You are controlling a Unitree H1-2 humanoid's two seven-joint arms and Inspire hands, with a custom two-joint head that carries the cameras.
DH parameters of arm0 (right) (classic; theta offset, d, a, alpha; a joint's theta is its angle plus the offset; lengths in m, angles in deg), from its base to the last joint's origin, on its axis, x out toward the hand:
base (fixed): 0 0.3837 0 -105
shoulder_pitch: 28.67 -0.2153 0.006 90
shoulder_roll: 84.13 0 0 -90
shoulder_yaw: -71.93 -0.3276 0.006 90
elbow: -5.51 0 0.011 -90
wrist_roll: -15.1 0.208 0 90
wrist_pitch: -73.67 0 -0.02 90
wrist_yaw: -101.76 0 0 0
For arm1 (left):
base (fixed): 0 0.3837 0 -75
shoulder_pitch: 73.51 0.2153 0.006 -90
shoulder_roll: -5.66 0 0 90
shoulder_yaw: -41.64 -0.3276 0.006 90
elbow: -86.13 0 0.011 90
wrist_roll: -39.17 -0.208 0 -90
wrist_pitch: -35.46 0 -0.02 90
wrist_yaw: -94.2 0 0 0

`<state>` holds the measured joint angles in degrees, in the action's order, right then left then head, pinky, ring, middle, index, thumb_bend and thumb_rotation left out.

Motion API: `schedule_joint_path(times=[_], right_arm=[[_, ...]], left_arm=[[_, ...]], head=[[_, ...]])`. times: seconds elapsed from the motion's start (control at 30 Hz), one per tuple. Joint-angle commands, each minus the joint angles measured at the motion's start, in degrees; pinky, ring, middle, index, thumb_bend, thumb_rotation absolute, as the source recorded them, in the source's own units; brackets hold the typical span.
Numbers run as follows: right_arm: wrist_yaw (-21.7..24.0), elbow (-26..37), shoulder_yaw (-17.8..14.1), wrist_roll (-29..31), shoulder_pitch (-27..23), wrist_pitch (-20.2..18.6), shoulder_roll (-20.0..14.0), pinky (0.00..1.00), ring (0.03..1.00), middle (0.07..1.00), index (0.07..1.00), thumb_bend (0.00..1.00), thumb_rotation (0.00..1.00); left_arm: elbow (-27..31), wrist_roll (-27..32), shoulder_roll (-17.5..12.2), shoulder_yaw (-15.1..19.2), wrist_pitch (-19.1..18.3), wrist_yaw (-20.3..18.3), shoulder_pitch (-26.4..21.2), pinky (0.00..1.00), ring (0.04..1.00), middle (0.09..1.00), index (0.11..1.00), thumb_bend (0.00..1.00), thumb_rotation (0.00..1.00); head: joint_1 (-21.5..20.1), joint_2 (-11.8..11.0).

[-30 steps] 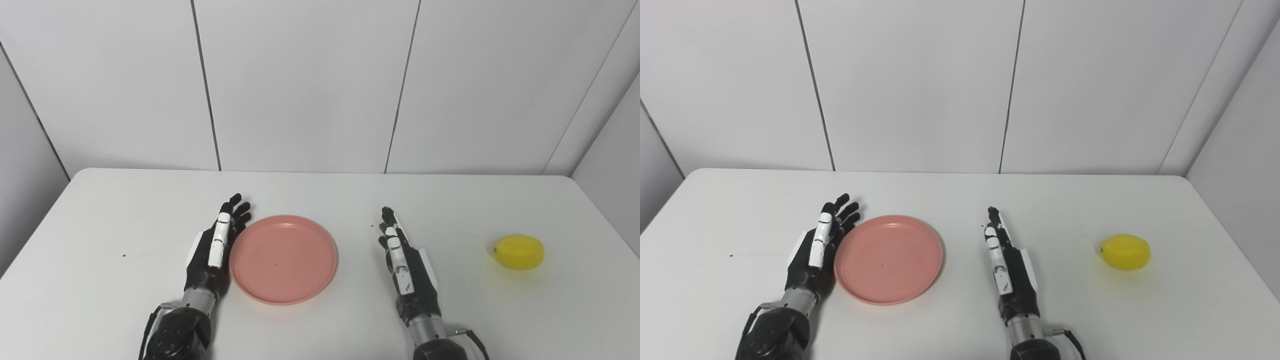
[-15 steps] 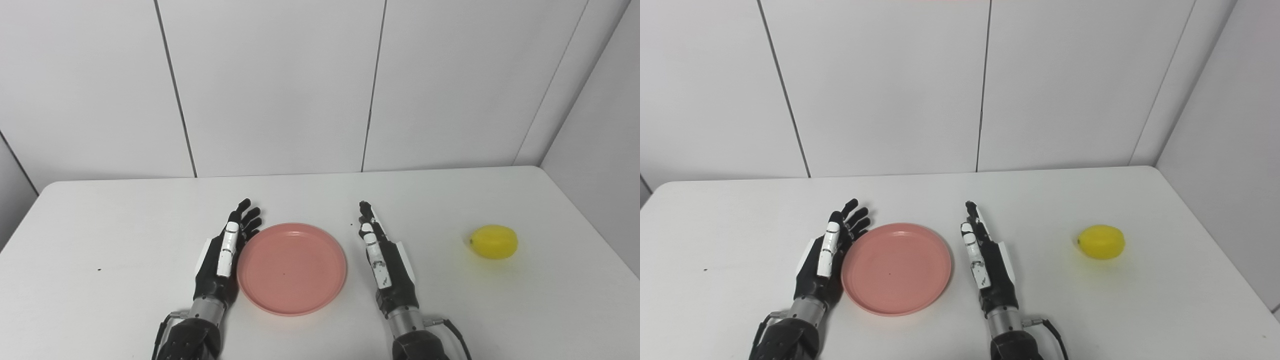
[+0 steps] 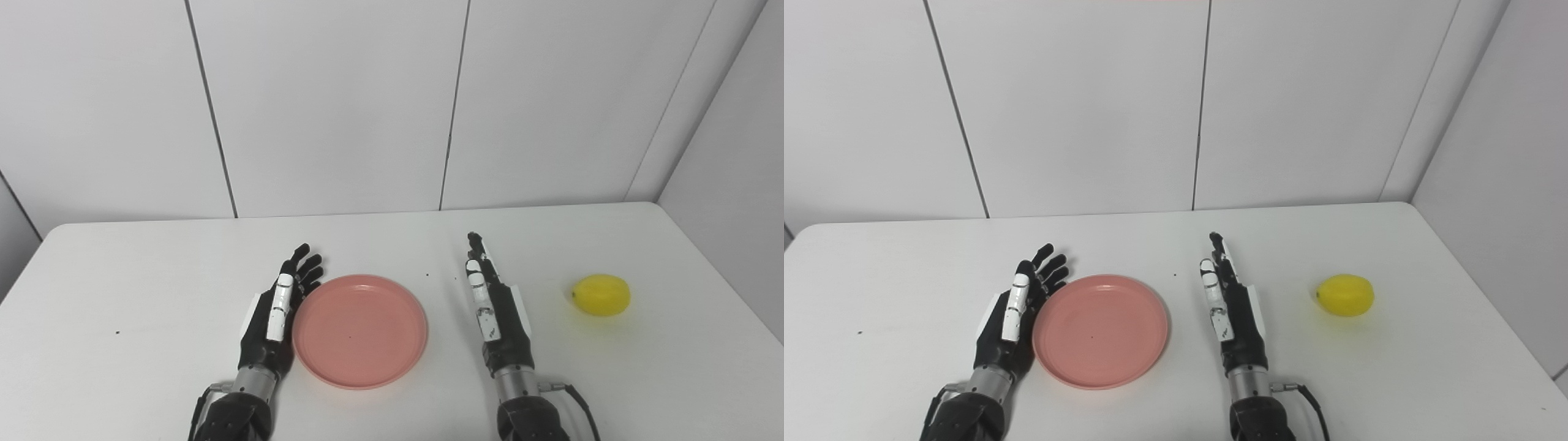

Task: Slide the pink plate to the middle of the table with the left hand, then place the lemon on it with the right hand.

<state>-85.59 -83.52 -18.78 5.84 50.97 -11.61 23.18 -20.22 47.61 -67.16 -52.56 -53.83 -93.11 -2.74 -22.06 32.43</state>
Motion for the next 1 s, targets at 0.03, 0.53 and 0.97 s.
schedule_joint_path(times=[0.03,0.53,0.97], right_arm=[[-3.75,4.38,-0.92,-7.28,-1.3,-2.3,-1.12,0.97,0.986,0.982,0.965,0.57,0.95],[-12.68,11.05,-3.99,-32.41,-2.64,-18.22,-3.94,0.9,0.962,0.979,0.959,0.68,0.37],[-12.98,10.35,-5.25,-39.58,-3.23,-26.45,-6.45,0.91,0.949,0.962,0.95,0.78,0.29]], left_arm=[[-1.57,0.29,0.57,0.29,-0.58,-0.56,0.6,0.93,0.913,0.907,0.912,0.64,1.0],[-9.89,1.45,-2.77,2.76,5.5,-5.12,-1.29,0.9,0.883,0.882,0.874,0.71,1.0],[-16.17,1.53,-5.1,4.13,8.49,-6.47,-3.4,0.89,0.879,0.877,0.881,0.7,1.0]], head=[[-1.87,-0.18],[-10.72,-1.01],[-15.57,-2.09]])
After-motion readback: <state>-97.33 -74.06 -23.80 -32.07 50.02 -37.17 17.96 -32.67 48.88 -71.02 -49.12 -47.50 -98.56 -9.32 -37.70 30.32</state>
